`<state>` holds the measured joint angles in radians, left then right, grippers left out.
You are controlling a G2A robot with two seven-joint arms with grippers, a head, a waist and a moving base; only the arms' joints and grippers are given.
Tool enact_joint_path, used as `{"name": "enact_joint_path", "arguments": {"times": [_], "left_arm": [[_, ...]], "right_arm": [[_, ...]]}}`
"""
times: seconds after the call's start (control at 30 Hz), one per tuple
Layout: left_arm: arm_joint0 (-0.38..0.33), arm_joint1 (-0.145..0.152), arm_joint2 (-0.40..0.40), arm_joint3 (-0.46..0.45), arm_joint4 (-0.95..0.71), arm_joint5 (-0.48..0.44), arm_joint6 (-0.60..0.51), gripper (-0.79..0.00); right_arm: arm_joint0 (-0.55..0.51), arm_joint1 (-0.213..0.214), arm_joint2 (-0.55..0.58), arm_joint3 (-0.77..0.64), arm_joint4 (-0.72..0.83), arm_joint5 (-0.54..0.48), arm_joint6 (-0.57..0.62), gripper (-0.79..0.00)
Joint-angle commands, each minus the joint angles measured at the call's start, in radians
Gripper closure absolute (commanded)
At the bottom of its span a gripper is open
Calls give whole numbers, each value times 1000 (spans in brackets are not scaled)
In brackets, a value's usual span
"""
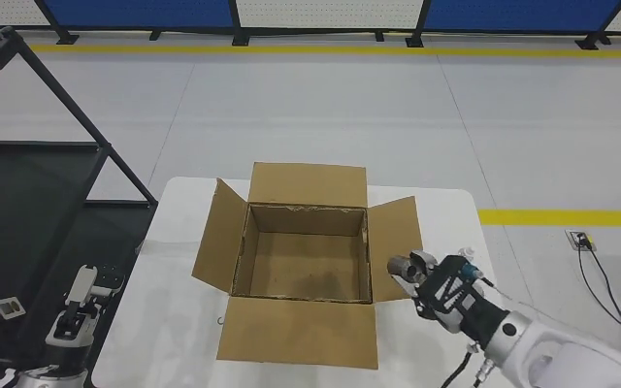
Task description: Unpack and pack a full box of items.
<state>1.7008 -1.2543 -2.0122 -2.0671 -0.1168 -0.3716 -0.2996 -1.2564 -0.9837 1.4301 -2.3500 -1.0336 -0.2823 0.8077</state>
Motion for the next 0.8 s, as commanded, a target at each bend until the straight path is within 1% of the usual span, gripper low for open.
{"name": "enact_joint_path", "arguments": {"times": [0.0, 0.17, 0.23, 0.3, 0.37, 0.77], "left_arm": [[0, 0, 0, 0, 0, 0, 0, -785], [0, 0, 0, 0, 0, 0, 0, -785], [0, 0, 0, 0, 0, 0, 0, -785], [0, 0, 0, 0, 0, 0, 0, -785], [0, 0, 0, 0, 0, 0, 0, -785], [0, 0, 0, 0, 0, 0, 0, -785]], "right_arm": [[92, -10, -122, 7, -27, 51, 68, 0], [341, -56, -380, 142, -105, 185, 146, 0], [437, -83, -474, 212, -72, 220, 160, 0], [523, -109, -541, 276, -57, 265, 168, 0], [588, -132, -593, 326, -31, 287, 173, 0], [588, -132, -593, 326, -31, 287, 173, 0]]}}
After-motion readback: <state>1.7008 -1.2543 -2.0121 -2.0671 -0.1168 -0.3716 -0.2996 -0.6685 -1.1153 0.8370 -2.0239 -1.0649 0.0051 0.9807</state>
